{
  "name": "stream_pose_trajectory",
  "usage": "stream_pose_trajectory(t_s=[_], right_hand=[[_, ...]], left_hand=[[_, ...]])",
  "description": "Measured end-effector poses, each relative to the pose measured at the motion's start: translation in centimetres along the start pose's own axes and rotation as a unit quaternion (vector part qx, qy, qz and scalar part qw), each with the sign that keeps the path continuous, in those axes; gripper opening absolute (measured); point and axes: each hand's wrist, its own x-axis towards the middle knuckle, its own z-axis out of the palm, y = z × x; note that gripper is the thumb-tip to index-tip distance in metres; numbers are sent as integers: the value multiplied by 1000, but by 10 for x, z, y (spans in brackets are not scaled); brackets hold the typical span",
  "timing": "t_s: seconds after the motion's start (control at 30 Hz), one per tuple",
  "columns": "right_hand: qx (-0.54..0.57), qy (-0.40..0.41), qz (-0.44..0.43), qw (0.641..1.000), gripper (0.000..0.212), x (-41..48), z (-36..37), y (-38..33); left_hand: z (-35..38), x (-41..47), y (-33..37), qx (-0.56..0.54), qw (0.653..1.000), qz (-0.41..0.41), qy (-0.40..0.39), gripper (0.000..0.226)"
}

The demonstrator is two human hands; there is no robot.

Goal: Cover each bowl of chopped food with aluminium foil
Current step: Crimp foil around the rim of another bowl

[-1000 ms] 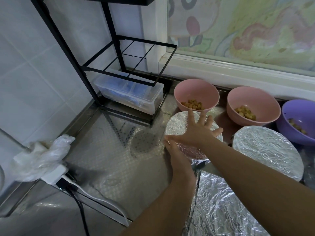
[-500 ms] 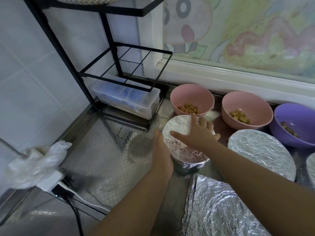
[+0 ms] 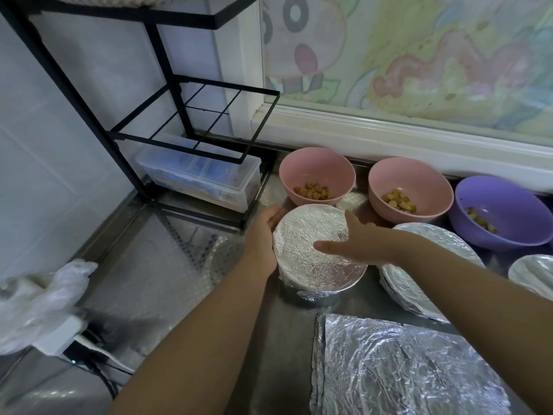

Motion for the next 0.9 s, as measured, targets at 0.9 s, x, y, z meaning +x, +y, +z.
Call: stream_pose_trajectory(t_s=[0.9], right_hand=[[-100, 102, -64, 988, 152, 35, 37, -32]], left_hand=[[-41, -46, -76, -199, 963, -183, 6, 10]])
